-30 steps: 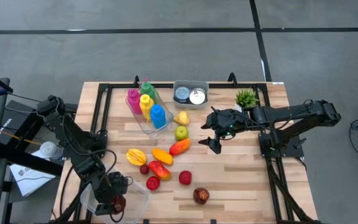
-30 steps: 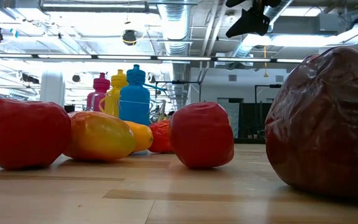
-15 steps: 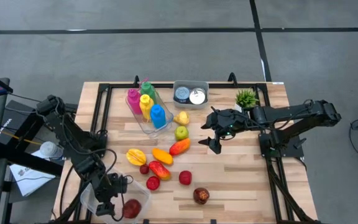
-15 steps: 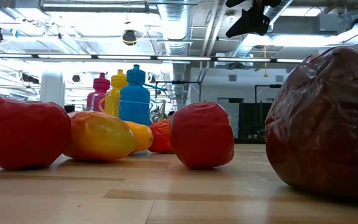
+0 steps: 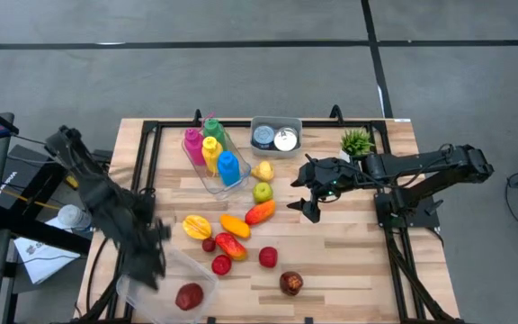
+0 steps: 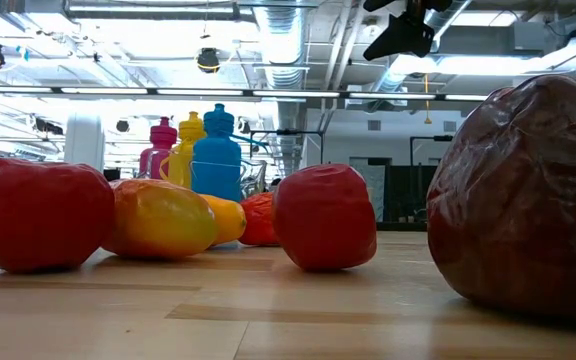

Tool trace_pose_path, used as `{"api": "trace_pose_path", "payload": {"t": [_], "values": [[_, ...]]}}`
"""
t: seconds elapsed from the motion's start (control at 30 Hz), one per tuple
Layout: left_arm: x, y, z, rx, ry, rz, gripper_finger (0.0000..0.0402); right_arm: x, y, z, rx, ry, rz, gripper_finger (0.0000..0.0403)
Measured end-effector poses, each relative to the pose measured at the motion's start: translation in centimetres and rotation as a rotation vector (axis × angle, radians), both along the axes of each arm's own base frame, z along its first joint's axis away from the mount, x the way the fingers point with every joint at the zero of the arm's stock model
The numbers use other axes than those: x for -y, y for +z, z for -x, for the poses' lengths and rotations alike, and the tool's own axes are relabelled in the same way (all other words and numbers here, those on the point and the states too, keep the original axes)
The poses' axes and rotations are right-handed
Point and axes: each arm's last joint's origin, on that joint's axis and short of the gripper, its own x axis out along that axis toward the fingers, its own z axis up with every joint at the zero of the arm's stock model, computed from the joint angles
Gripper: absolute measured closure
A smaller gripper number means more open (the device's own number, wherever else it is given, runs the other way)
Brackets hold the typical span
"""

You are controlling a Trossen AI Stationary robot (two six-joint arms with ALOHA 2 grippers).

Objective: Pick & Place Food Item
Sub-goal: Put the yellow starfruit into the white bin

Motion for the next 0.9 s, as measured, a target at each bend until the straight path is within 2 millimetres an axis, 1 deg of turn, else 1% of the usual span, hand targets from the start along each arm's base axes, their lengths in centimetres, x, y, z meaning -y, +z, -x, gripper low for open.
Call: {"api": "trace_pose_path", "payload": {"t": [0.1,0.2,0.3,0.37,0.43,0.5,0.53,0.6,0.67,0.77,0.83,0.9], "values": [[-2.5,1.3,0.3,0.120,0.249,-0.010,0.0045,0.0,0.0,0.0,0.000,0.000,0.000,0.0063],[-4.6,2.1,0.6,0.263,0.470,-0.106,0.0049,0.0,0.0,0.0,0.001,0.000,0.000,0.0063],[-6.0,2.6,0.8,0.387,0.594,-0.270,0.0050,0.0,0.2,-0.2,0.027,0.000,-0.003,0.0063],[-6.6,2.8,0.6,0.444,0.624,-0.377,0.0049,-0.1,0.6,-0.5,0.077,0.018,-0.009,0.0063],[-6.9,2.8,0.4,0.489,0.619,-0.478,0.0049,-0.2,2.0,-0.5,0.143,0.077,-0.013,0.0063],[-7.1,2.7,-0.1,0.511,0.611,-0.575,0.0050,-0.2,4.4,-0.1,0.220,0.127,0.001,0.0064],[-7.2,2.6,-0.3,0.519,0.603,-0.622,0.0050,-0.1,5.8,0.2,0.275,0.148,0.019,0.0066],[-7.3,2.2,-0.9,0.530,0.551,-0.711,0.0051,0.0,7.9,1.5,0.314,0.183,0.076,0.0073],[-7.3,1.7,-1.5,0.522,0.495,-0.784,0.0051,0.1,10.3,2.8,0.405,0.211,0.134,0.0082],[-7.3,0.6,-2.6,0.465,0.418,-0.857,0.0051,0.6,13.1,6.5,0.518,0.231,0.215,0.0098],[-7.3,-0.1,-3.2,0.419,0.359,-0.884,0.0051,1.0,14.2,9.1,0.588,0.206,0.249,0.0108],[-7.2,-1.0,-3.7,0.365,0.292,-0.894,0.0051,1.4,14.4,11.6,0.617,0.168,0.273,0.0115]]}}
